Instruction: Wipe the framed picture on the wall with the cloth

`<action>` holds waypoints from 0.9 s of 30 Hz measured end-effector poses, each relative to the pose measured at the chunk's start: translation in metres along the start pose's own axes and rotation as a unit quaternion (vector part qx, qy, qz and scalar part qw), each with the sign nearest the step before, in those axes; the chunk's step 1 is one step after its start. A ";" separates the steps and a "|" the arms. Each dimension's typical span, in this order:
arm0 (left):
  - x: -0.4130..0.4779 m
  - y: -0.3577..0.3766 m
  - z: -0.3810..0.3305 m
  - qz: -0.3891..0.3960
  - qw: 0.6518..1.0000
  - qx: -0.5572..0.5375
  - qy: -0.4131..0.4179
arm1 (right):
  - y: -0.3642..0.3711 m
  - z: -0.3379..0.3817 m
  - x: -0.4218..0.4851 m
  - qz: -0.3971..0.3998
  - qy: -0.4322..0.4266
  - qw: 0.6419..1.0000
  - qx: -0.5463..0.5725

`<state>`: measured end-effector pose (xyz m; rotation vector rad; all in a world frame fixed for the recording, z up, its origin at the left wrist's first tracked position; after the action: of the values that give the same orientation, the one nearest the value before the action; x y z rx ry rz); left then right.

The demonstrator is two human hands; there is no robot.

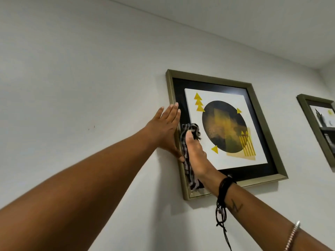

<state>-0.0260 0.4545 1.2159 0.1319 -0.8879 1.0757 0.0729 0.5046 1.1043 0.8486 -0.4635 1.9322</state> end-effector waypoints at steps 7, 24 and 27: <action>0.009 -0.007 -0.003 0.045 0.998 -0.017 -0.027 | 0.006 0.035 0.050 0.005 -0.060 0.995 -0.080; 0.008 0.005 0.003 0.023 0.999 -0.028 -0.035 | -0.006 -0.029 0.037 -0.024 -0.272 0.954 -0.125; 0.006 0.000 0.000 0.022 0.999 0.008 -0.042 | -0.010 -0.059 0.009 -0.040 -0.347 0.920 -0.174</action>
<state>-0.0252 0.4586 1.2199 0.1733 -0.9615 1.1247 0.0573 0.5518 1.0700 1.2760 -1.1358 1.3631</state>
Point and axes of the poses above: each hand's wrist, its own x-axis towards the middle knuckle, its own y-axis out of the palm, z = x × y, the point moved 1 cm from there along x, towards the middle knuckle, and after that the axes turned 5 degrees about x, right-handed, at the moved point
